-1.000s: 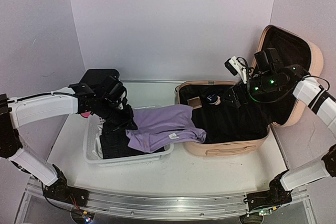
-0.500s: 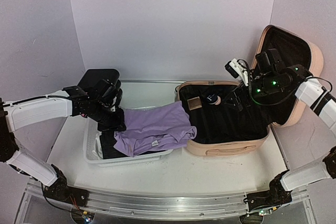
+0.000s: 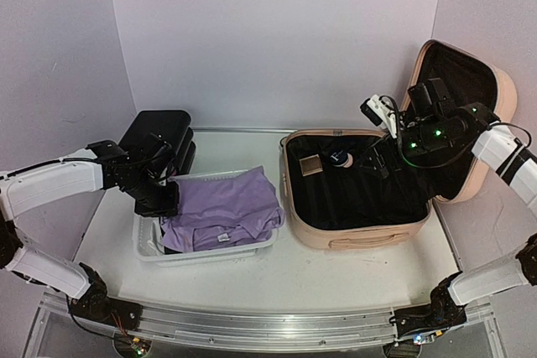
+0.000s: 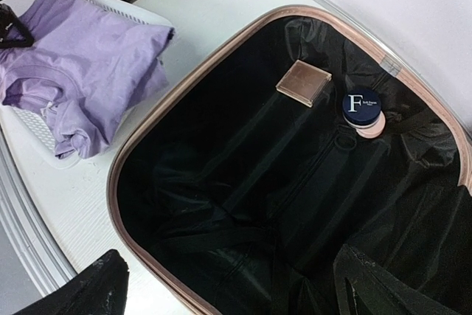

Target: Open, take out, and arrange the luggage

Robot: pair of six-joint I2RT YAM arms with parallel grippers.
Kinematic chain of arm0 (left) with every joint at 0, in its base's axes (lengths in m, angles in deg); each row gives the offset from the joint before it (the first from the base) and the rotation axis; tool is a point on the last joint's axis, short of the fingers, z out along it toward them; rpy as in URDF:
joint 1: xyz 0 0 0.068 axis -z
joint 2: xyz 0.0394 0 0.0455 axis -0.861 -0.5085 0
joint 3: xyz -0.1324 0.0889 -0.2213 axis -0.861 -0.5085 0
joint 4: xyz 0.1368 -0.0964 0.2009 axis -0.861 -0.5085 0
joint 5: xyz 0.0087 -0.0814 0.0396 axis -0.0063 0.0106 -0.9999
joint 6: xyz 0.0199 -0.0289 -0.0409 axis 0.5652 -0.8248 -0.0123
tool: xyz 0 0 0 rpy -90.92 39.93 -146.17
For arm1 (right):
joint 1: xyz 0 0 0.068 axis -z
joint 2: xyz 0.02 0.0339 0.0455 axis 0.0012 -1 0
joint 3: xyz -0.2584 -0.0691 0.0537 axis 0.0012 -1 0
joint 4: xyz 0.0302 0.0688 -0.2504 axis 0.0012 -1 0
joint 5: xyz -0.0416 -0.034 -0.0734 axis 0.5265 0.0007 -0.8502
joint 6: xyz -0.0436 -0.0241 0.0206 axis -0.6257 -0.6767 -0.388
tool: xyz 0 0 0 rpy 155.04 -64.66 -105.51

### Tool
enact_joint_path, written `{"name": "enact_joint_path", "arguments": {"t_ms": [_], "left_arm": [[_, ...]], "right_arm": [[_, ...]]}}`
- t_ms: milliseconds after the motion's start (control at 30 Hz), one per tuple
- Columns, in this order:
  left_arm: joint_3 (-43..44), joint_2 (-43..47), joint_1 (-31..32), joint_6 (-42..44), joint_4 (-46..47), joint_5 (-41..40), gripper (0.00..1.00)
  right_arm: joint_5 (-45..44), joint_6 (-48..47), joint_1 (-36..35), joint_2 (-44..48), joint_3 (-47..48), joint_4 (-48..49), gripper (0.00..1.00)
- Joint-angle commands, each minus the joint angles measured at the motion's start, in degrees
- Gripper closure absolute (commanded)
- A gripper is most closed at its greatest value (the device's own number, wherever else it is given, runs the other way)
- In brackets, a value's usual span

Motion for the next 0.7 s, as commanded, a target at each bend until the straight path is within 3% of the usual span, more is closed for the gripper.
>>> {"name": "enact_joint_path", "arguments": {"t_ms": [0,667], "left_arm": [[-1.28,3.40,-1.84,1.70,-4.35,-3.53,1.00],[-2.15,1.16,-5.10,7.33,-7.21,-9.59,1.00]], "right_arm": [[-2.03,2.14,-0.39,-0.92,2.62,0.66,0.02],[-1.06,1.98,-0.37,-1.47,2.43,0.66,0.02]]}}
